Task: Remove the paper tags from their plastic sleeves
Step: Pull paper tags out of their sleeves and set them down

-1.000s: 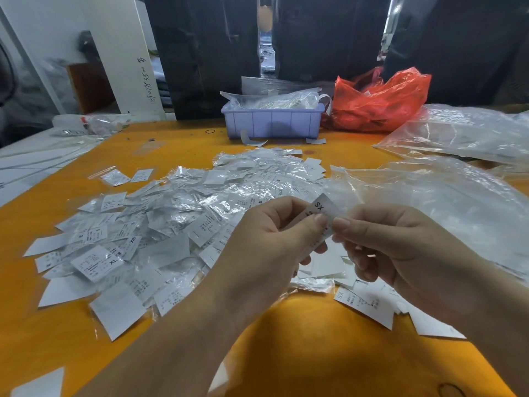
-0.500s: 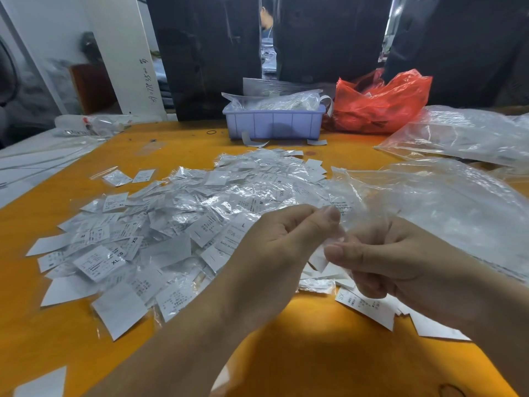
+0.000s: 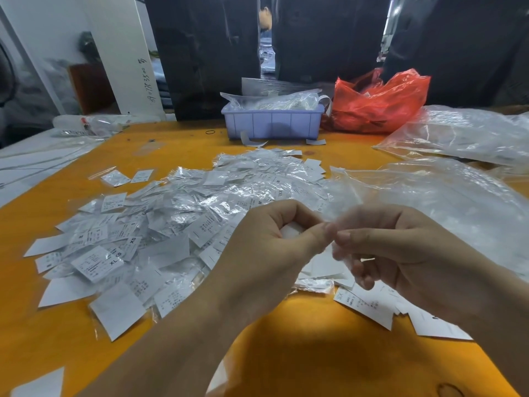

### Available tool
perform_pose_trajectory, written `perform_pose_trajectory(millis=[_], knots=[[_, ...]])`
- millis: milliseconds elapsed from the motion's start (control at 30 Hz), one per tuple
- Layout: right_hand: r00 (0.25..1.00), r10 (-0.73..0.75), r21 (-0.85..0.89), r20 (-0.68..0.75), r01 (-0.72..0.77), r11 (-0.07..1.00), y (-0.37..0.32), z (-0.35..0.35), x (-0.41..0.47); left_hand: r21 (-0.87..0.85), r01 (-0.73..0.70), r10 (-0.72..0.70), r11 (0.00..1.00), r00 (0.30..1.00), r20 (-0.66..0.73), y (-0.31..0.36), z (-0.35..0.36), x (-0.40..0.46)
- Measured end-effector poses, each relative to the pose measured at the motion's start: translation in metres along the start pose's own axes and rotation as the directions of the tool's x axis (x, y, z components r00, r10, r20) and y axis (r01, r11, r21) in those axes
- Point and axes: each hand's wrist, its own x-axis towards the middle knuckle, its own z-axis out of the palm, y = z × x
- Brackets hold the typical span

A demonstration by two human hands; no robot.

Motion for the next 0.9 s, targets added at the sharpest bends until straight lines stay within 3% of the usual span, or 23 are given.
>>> perform_pose_trajectory(millis=[167,467,900], knots=[[0.999,-0.031,0.016,-0.034,0.031,0.999,0.002,-0.001,0.001,-0.045,0.026,-0.025,0.999,0.999,0.033,-0.004,-0.001,0.001],[0.948,-0.034,0.111,-0.317,0.073,0.991,-0.001,-0.009,0.003,-0.050,-0.005,0.009,0.999,0.997,0.080,-0.004,0.002,-0.003],[0.952,-0.062,0.029,-0.299,0.074,0.997,0.001,-0.004,0.003,0.051,-0.005,0.001,0.999,0.996,0.084,0.000,0.004,-0.003]])
